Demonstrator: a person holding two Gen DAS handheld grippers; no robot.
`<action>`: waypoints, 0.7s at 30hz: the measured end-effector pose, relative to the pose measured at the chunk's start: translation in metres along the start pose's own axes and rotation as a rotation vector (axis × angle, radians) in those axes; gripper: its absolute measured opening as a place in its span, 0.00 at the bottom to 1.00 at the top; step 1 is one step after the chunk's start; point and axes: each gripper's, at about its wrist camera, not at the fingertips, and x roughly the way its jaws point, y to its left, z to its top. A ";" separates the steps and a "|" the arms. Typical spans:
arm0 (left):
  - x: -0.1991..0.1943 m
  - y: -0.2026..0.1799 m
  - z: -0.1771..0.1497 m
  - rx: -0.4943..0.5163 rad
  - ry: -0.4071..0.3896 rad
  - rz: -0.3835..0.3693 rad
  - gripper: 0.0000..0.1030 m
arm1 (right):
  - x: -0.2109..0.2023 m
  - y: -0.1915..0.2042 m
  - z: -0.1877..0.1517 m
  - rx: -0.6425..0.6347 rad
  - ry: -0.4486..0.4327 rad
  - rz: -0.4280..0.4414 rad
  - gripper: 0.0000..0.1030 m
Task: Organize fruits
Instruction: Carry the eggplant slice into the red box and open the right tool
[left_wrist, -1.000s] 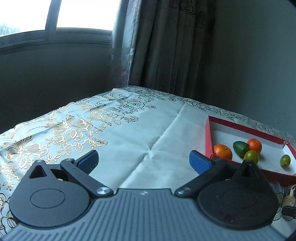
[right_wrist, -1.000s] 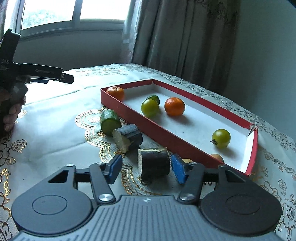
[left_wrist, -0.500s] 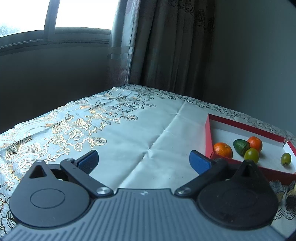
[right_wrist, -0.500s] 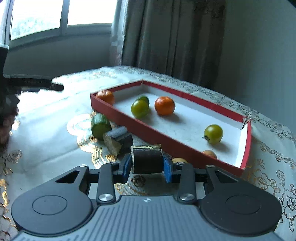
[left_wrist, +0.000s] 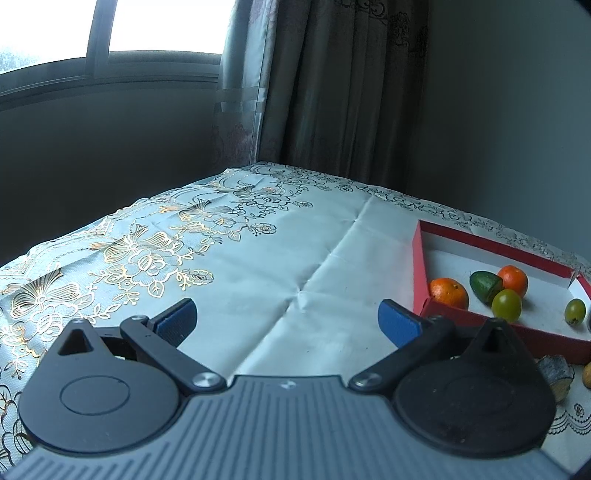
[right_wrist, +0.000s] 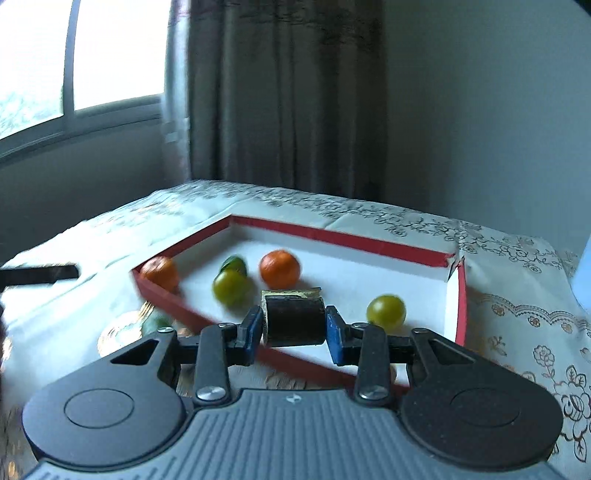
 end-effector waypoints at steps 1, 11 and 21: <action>0.000 0.000 0.000 -0.001 0.001 0.000 1.00 | 0.006 -0.001 0.003 0.006 0.003 -0.012 0.34; 0.001 0.001 -0.001 0.005 0.006 -0.009 1.00 | 0.054 -0.012 0.009 0.034 0.054 -0.101 0.34; 0.001 0.001 0.000 0.004 0.005 -0.011 1.00 | 0.040 -0.017 0.010 0.077 0.014 -0.106 0.37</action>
